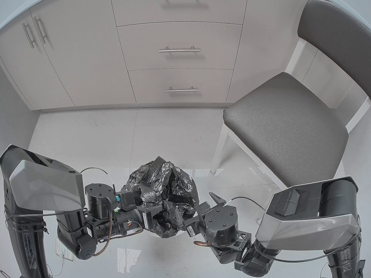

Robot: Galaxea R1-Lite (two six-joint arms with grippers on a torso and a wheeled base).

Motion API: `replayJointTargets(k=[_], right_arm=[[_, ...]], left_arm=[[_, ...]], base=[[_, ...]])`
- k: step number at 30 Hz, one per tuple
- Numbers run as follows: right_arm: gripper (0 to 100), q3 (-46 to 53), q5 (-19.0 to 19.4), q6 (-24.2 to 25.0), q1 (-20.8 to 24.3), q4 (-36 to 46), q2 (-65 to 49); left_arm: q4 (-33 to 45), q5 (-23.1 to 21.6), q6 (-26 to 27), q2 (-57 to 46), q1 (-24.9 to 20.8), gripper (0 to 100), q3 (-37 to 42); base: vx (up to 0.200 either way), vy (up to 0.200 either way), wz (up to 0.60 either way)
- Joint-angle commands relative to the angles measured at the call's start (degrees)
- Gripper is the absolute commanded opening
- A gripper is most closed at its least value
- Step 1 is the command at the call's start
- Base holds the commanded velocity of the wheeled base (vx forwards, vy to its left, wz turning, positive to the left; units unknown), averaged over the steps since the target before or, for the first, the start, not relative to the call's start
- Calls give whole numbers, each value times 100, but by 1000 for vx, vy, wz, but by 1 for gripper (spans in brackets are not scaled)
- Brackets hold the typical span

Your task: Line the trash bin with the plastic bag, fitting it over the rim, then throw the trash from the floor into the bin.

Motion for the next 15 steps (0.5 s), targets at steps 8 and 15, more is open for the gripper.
replayJointTargets(k=[8,15], right_arm=[[100,369,-102,-28,-429,-280,-527],[100,360,-85,-19,-429,-306,-510]], left_arm=[[-10,886,762,934,-928,0,-379],[-10,1000,885,1180,-1112,0,-669]], base=[[0,0,0],[0,0,0]])
